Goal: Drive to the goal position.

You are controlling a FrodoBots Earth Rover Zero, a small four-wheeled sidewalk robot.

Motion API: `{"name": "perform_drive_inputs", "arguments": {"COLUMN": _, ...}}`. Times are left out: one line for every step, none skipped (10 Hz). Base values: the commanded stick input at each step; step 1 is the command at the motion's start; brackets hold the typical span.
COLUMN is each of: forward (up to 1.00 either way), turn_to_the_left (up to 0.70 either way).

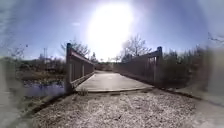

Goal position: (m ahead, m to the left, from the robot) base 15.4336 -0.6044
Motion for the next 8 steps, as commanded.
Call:
{"name": "perform_drive_inputs", "arguments": {"forward": 0.70, "turn_to_the_left": 0.03}}
{"name": "perform_drive_inputs", "arguments": {"forward": 0.70, "turn_to_the_left": 0.03}}
{"name": "perform_drive_inputs", "arguments": {"forward": 0.70, "turn_to_the_left": 0.02}}
{"name": "perform_drive_inputs", "arguments": {"forward": 0.70, "turn_to_the_left": 0.02}}
{"name": "perform_drive_inputs", "arguments": {"forward": 0.70, "turn_to_the_left": 0.02}}
{"name": "perform_drive_inputs", "arguments": {"forward": 0.70, "turn_to_the_left": 0.02}}
{"name": "perform_drive_inputs", "arguments": {"forward": 0.70, "turn_to_the_left": 0.02}}
{"name": "perform_drive_inputs", "arguments": {"forward": 0.70, "turn_to_the_left": 0.02}}
